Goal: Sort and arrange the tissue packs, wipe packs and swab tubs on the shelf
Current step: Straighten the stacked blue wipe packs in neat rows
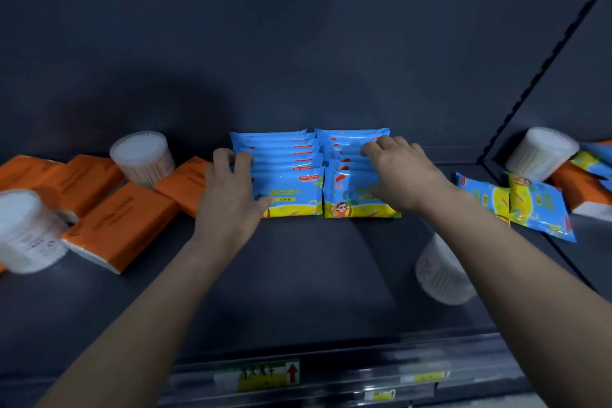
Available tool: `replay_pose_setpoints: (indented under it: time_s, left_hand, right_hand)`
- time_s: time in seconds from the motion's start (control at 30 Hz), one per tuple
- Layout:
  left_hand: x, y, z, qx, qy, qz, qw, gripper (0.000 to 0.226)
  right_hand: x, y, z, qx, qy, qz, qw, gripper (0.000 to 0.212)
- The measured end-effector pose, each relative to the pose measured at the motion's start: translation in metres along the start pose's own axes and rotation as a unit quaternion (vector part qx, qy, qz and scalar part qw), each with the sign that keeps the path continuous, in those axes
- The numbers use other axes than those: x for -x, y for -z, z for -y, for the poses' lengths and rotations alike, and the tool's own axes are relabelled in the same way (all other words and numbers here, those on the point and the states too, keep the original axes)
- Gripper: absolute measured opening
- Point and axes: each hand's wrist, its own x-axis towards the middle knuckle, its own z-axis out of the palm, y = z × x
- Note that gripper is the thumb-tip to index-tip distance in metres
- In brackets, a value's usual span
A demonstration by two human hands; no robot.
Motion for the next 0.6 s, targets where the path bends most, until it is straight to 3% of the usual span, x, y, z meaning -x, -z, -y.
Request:
replay_pose_setpoints:
  time_s: [0.1, 0.23, 0.37, 0.6]
  left_hand:
    - [0.003, 0.005, -0.005, -0.052, -0.019, -0.032, 0.998, 0.064]
    - [0.002, 0.008, -0.023, 0.01, -0.081, -0.081, 0.993, 0.036]
    - [0.004, -0.003, -0.059, 0.105, -0.152, -0.054, 0.981, 0.021]
    - [0.006, -0.024, -0.14, 0.171, -0.248, 0.027, 0.953, 0.01]
  right_hand:
    - [0.005, 0.005, 0.0, -0.029, 0.002, -0.029, 0.999, 0.045]
    - [0.017, 0.01, -0.007, -0.073, -0.011, -0.076, 0.994, 0.037]
    - [0.037, 0.01, -0.031, -0.099, -0.049, -0.098, 0.989, 0.031]
    - [0.079, -0.002, -0.106, -0.109, -0.131, -0.081, 0.982, 0.026]
